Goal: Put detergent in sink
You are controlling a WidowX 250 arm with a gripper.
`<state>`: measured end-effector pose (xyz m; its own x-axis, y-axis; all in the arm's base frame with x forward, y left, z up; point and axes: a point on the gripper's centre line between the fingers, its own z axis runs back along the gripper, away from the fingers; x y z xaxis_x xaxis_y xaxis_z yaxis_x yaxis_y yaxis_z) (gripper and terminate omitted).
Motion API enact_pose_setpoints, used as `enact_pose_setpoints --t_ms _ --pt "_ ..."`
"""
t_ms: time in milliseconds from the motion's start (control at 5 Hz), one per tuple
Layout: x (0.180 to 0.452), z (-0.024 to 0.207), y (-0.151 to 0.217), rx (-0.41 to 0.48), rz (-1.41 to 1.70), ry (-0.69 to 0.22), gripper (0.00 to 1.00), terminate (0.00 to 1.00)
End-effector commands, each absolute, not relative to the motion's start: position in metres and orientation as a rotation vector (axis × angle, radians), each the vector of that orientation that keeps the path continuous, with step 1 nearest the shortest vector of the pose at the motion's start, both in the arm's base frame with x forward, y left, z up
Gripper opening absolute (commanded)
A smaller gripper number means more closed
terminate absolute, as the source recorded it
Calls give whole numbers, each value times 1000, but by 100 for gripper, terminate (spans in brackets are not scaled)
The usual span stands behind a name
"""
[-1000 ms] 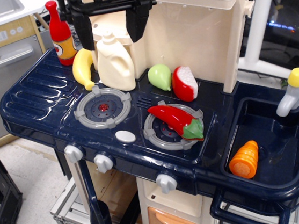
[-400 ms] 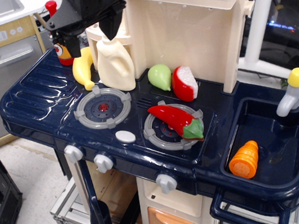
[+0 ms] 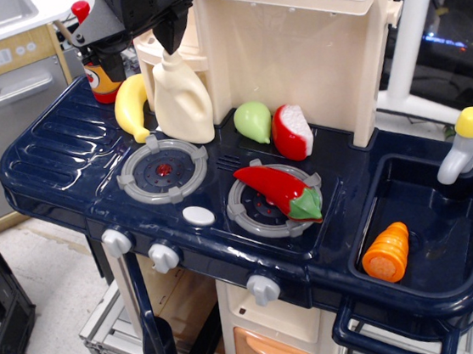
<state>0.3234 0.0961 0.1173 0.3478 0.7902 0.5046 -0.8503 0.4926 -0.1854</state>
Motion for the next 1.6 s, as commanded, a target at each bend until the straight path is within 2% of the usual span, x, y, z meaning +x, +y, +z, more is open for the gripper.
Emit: enact_pose_setpoints --t_ms 0,400,1000,1200,1400 --pt "331 117 92 51 1068 -676 100 0" --pt "336 99 91 17 1049 -679 100 0" --pt "328 79 95 -12 1099 -579 100 0" --pt "321 74 89 -11 1118 -581 0 0" --pt "316 70 84 -10 1136 -582 0 0"
